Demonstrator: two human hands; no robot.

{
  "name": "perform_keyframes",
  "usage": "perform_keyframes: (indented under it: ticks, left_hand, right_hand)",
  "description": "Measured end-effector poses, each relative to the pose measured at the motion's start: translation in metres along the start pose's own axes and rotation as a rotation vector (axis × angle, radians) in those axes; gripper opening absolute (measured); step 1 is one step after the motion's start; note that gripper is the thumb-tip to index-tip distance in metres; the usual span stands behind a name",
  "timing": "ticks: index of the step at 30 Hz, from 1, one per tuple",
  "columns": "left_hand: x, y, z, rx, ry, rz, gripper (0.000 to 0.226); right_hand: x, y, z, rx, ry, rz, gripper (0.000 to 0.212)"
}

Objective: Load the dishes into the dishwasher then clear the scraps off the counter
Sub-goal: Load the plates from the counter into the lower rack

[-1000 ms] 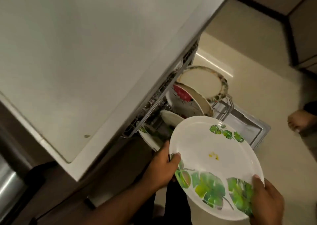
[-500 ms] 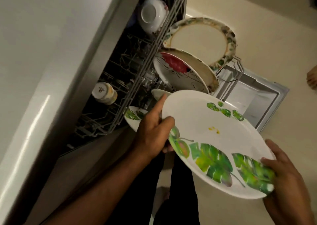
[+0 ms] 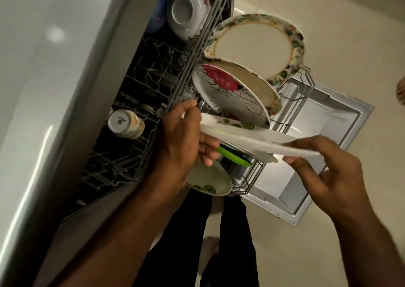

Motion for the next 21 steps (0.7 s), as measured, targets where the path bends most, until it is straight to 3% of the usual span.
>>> perform_keyframes:
  ticks: [4, 14, 21]
  left_hand:
    - [-0.006, -0.012, 0.002, -0.041, 0.075, -0.049, 0.017]
    - [0.041, -0.005, 0.004, -0.033, 0.089, -0.001, 0.025]
    - [0.064, -0.007, 0.014, 0.008, 0.034, 0.017, 0.03]
  right_hand:
    - [-0.028, -0.03, -0.013, 0.023, -0.032, -0.105, 0.018]
    - [-0.069, -0.085, -0.088, 0.147, 0.016, -0.127, 0.032]
    - [-0.065, -0.107, -0.132, 0.09, 0.132, -0.139, 0.029]
Point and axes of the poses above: each hand's wrist, its own y-axis away from the middle knuckle, its own z-axis out of the back of the hand, x = y × z, the point moved 8 cm from there along -y, towards the middle knuckle, and after that the axes turned 8 degrees about -y, right-handed, at the moved point
